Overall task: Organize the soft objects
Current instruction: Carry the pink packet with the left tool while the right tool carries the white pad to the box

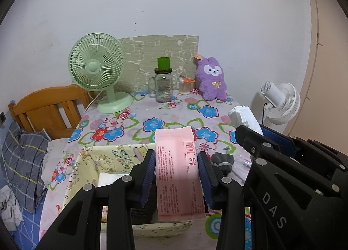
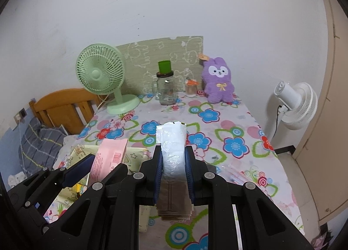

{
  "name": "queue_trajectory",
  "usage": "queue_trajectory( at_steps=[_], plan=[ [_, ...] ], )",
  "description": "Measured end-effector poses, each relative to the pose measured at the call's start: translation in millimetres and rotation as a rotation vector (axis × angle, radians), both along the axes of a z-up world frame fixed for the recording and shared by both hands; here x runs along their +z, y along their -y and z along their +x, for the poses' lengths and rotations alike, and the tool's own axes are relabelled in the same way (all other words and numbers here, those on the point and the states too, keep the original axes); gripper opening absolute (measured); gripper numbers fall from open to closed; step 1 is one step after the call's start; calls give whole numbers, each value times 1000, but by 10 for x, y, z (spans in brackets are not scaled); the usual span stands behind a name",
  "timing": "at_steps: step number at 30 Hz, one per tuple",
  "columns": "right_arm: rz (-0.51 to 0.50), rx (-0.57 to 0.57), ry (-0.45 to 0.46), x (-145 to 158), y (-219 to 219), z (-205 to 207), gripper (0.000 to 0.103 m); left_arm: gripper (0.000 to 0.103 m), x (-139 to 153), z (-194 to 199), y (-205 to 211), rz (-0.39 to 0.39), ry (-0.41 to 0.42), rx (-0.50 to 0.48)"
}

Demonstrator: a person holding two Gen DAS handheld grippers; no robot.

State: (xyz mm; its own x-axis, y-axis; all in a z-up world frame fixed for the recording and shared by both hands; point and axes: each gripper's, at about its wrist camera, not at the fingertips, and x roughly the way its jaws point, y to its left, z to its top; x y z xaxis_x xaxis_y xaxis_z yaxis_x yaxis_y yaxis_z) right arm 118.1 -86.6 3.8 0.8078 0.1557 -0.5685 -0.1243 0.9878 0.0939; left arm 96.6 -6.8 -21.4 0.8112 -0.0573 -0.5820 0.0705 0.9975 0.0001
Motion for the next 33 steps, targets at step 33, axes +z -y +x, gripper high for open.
queue_trajectory(
  at_steps=[33],
  plan=[
    [6, 172, -72, -306, -829, 390, 23, 40, -306, 322, -756, 35, -59, 103]
  ],
)
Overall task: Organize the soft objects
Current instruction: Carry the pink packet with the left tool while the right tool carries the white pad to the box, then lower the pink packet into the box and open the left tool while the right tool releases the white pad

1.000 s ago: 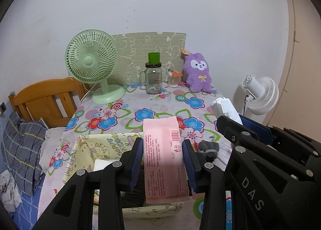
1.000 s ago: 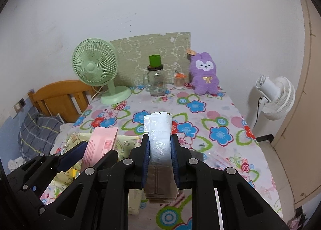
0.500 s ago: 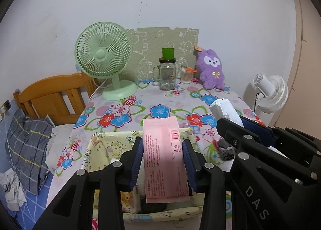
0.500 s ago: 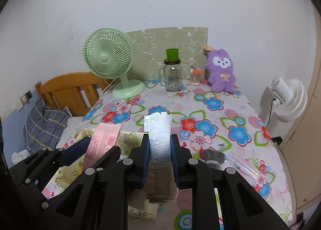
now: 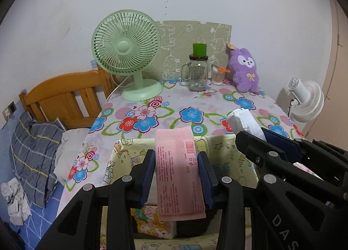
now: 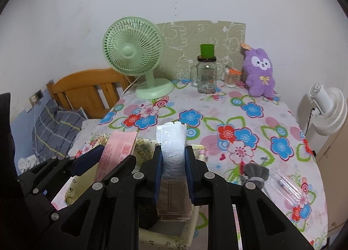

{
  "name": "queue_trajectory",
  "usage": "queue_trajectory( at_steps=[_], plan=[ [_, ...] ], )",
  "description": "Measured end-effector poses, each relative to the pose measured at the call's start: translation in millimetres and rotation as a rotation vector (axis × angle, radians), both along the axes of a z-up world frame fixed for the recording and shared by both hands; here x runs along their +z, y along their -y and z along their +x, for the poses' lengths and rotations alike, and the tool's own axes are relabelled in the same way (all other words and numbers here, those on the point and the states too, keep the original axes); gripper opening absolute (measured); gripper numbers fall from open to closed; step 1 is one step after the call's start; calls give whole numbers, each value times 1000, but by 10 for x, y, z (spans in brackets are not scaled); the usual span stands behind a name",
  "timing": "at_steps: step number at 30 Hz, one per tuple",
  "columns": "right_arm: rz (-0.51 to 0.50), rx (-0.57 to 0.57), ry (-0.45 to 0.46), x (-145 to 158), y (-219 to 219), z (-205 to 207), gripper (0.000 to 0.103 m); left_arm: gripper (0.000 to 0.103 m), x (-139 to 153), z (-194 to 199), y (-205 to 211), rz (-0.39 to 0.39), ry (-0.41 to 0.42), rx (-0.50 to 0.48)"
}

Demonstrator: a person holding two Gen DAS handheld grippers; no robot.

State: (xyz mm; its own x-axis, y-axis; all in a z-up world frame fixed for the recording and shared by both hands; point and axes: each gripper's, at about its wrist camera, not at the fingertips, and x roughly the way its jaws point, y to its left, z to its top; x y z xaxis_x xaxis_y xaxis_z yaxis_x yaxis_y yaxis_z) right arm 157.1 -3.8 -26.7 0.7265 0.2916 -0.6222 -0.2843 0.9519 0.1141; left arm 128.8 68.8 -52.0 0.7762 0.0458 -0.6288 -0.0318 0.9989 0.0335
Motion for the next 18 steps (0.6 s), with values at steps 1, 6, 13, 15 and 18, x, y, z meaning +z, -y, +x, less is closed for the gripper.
queue_trajectory(
  at_steps=[1, 6, 13, 15, 18],
  plan=[
    [-1, 5, -4, -23, -24, 12, 23, 40, -14, 9, -20, 1, -3, 3],
    [-11, 25, -24, -127, -135, 87, 23, 40, -134, 85, -138, 5, -32, 20],
    [-23, 54, -61, -267, -289, 174, 23, 41, -290, 155, -275, 1, -78, 41],
    [-23, 62, -69, -292, -322, 194, 23, 42, -332, 166, -312, -2, -92, 44],
    [-22, 74, -78, -331, -375, 222, 23, 44, -378, 173, -357, -6, -114, 44]
  ],
)
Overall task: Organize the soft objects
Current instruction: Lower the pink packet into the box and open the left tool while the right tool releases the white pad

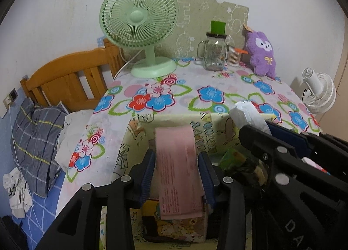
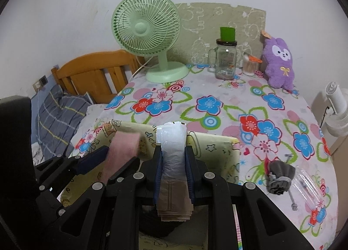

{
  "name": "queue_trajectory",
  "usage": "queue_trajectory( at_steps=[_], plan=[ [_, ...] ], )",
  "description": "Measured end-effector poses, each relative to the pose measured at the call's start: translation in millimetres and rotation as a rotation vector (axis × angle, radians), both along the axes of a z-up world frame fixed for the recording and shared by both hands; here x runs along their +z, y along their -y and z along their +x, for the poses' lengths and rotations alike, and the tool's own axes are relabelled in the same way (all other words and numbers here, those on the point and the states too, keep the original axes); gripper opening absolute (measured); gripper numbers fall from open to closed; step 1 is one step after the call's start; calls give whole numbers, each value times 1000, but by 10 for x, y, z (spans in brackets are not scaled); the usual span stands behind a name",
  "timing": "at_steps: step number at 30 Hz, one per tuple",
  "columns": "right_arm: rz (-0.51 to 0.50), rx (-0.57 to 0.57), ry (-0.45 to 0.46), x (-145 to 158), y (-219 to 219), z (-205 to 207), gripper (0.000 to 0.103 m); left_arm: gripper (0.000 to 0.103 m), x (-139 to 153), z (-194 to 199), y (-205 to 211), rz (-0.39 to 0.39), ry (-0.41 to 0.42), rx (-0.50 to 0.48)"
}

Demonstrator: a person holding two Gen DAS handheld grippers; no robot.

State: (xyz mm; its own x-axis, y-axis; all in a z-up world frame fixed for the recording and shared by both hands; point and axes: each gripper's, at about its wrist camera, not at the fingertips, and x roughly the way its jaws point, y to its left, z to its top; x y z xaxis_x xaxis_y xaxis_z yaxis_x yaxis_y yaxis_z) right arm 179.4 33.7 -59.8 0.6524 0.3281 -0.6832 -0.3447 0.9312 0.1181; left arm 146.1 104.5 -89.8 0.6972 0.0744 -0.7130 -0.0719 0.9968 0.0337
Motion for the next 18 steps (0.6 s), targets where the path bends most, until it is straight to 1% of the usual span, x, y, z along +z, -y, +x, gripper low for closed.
queue_trajectory(
  at_steps=[3, 4, 9, 11, 13, 16, 18],
  plan=[
    [0, 11, -12, -40, -48, 35, 23, 61, 9, -25, -34, -8, 3, 3],
    [0, 15, -16, -49, -58, 48, 23, 63, 9, -31, -44, -10, 3, 5],
    [7, 33, -36, -116, -114, 84, 23, 67, -5, -38, -84, -22, -1, 2],
    [16, 44, -49, -138, -125, 99, 23, 71, -1, -45, -90, -22, 2, 3],
    [24, 48, -57, -151, -132, 112, 23, 72, 1, -52, -91, -23, 1, 1],
    [17, 52, -58, -156, -135, 120, 25, 74, -1, -54, -85, -21, -2, 1],
    [8, 53, -59, -152, -130, 118, 29, 77, 1, -61, -68, -22, -8, -1]
  ],
)
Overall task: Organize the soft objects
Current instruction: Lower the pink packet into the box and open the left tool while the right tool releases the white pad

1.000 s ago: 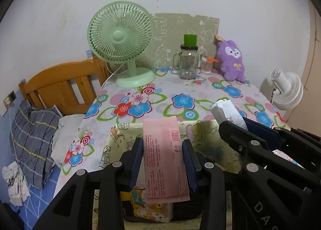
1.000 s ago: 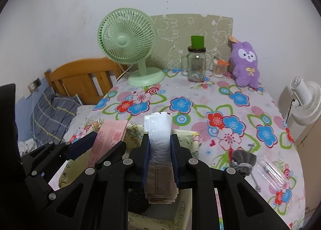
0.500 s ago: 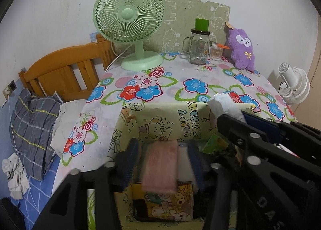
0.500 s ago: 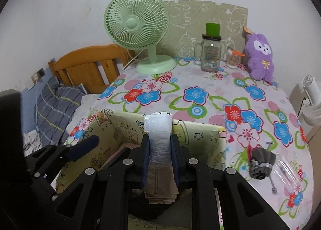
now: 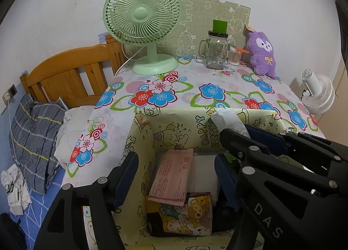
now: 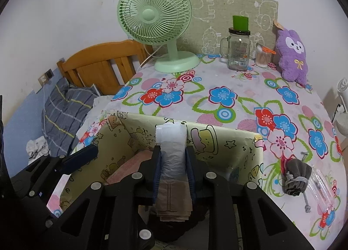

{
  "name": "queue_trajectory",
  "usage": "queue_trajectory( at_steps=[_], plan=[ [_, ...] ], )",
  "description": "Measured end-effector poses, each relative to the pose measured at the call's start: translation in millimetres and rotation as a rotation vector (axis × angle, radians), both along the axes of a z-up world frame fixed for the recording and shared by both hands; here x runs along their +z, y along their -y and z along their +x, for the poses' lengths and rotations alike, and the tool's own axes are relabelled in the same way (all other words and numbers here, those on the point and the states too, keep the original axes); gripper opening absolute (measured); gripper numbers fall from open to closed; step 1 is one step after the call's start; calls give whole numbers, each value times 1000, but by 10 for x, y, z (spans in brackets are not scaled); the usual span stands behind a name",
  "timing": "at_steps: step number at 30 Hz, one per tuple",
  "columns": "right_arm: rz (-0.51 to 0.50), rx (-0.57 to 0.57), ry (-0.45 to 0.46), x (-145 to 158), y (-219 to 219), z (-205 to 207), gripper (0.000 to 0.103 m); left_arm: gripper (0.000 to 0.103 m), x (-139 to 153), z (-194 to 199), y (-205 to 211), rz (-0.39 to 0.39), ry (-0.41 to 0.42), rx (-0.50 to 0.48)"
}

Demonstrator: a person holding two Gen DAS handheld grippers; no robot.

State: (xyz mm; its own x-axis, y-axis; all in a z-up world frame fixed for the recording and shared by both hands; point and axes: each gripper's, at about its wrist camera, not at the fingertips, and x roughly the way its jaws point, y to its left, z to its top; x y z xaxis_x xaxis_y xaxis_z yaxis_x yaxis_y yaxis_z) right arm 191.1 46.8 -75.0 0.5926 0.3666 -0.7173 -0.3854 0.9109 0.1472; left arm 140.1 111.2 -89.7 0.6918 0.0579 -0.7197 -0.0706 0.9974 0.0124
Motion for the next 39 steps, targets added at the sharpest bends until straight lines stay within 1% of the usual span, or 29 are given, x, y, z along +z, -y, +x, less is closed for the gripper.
queue_trajectory(
  at_steps=[1, 2, 4, 9, 10, 11, 12, 14, 19, 22, 28, 39],
  plan=[
    [-9, -5, -1, 5, 8, -3, 36, 78, 5, -10, 12, 2, -3, 0],
    [-13, -9, -3, 10, 22, -8, 46, 78, 9, -18, 19, 2, -3, 0],
    [-7, -7, 10, 40, 55, -41, 57, 80, 37, -51, 45, 2, 4, -2],
    [-6, -8, 40, 124, 138, -109, 60, 84, 108, -98, 133, 11, 17, -1],
    [-6, -9, 45, 148, 159, -123, 63, 88, 125, -105, 156, 8, 17, -2],
    [-5, -11, 49, 167, 181, -138, 67, 90, 144, -112, 178, 6, 18, -5],
    [-2, -14, 57, 197, 214, -157, 69, 93, 156, -122, 195, 5, 23, -7],
    [2, -21, 74, 243, 259, -188, 76, 95, 213, -157, 259, 14, 46, -13],
    [7, -39, 107, 358, 396, -256, 83, 100, 313, -204, 369, 33, 77, -15],
    [15, -44, 108, 418, 470, -290, 88, 102, 369, -232, 420, 34, 91, -15],
    [22, -70, 147, 543, 606, -377, 94, 103, 492, -298, 548, 46, 122, -23],
    [23, -101, 204, 734, 862, -546, 95, 103, 646, -426, 793, 44, 159, -30]
  ],
)
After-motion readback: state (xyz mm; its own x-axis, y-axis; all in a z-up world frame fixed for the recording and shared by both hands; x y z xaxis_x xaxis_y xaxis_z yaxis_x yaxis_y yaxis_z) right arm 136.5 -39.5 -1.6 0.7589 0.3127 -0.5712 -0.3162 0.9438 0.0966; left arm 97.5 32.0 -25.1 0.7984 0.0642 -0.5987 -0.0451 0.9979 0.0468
